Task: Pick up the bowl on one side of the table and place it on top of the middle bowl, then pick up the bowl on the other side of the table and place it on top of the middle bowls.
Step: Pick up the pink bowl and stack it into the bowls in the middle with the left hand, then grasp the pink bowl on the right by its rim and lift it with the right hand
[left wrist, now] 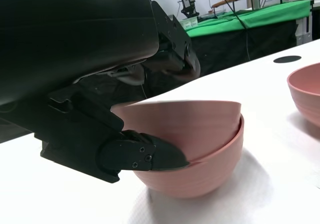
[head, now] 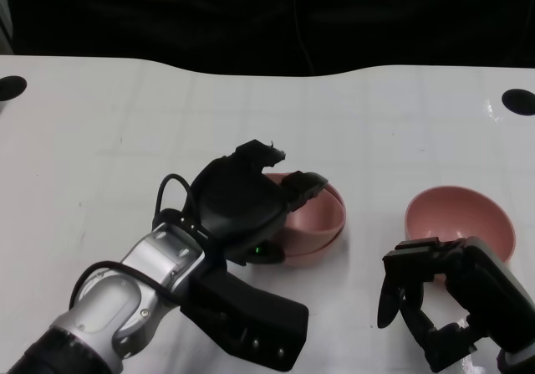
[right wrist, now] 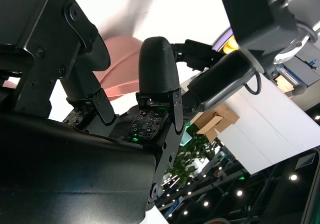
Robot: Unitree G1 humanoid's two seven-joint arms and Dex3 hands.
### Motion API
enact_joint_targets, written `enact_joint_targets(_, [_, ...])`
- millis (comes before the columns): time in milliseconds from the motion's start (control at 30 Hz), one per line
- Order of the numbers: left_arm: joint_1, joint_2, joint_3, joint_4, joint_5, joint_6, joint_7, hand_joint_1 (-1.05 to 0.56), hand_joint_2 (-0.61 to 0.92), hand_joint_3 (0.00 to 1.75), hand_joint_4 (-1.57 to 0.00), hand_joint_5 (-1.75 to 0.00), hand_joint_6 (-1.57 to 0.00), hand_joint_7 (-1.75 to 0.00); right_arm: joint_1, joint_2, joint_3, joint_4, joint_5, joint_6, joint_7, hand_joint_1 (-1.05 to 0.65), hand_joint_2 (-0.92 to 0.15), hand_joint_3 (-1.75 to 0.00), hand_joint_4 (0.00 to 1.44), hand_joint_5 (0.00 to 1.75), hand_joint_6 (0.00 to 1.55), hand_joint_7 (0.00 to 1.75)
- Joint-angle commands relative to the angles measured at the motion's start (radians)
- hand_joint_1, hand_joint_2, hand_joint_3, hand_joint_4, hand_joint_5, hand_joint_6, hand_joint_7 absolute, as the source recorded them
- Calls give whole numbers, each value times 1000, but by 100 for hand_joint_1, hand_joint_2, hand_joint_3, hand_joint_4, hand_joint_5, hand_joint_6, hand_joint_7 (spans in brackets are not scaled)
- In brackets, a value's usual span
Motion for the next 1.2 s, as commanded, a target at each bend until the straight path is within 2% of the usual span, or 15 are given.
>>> enact_joint_targets(33, [29, 35, 22, -45, -21, 10, -37, -84, 92, 56, 0, -8, -6, 0, -4, -8, -7, 4, 2, -5, -6, 26, -4, -169, 102, 169, 100, 125])
enact_joint_targets(367, [174, 117, 158, -251, -193, -18, -114, -81, 92, 54, -5, -10, -10, -3, 2, -8, -5, -12, 9, 9, 2, 27, -2, -171, 101, 169, 99, 124])
enact_joint_targets(500, [271, 145, 242, -355, -302, -53, -115, -75, 92, 44, -13, -16, -19, -6, 2, -10, -5, -13, 17, 12, 6, 28, -5, -169, 101, 168, 99, 124])
enact_joint_targets(733, [427, 128, 362, -443, -470, -156, -67, -46, 92, 24, -41, -49, -46, -12, 6, -8, -6, -16, 13, 13, 1, 29, -4, -170, 101, 169, 99, 125])
enact_joint_targets(800, [477, 114, 393, -470, -534, -157, -78, -37, 92, 19, -47, -62, -56, -14, 7, -7, -5, -18, 17, 14, 3, 29, -4, -170, 101, 170, 98, 126])
enact_joint_targets(867, [519, 104, 417, -487, -581, -155, -88, -31, 92, 18, -49, -84, -65, -14, 7, -8, -4, -21, 19, 18, 7, 29, -5, -170, 100, 171, 98, 127])
enact_joint_targets(1000, [601, 91, 461, -502, -670, -177, -90, -20, 92, 20, -57, -95, -75, -17, 5, -7, -5, -24, 14, 21, 5, 30, -4, -171, 100, 172, 98, 129])
enact_joint_targets(1067, [636, 83, 479, -498, -692, -208, -78, -12, 92, 20, -69, -100, -89, -22, 6, -5, -6, -24, 7, 19, 0, 30, -3, -170, 100, 172, 98, 129])
enact_joint_targets(1133, [675, 64, 495, -500, -727, -232, -72, -7, 92, 21, -75, -109, -99, -26, 8, -4, -6, -28, 9, 19, 0, 30, -4, -170, 100, 172, 97, 129])
enact_joint_targets(1167, [688, 56, 501, -502, -740, -239, -74, -4, 86, 34, -77, -115, -102, -32, 8, -4, -5, -29, 11, 20, 1, 30, -4, -170, 100, 172, 97, 129])
enact_joint_targets(1200, [708, 47, 508, -510, -754, -240, -76, -2, 73, 61, -79, -122, -103, -40, 10, -4, -6, -31, 13, 23, 2, 30, -4, -170, 100, 172, 97, 129])
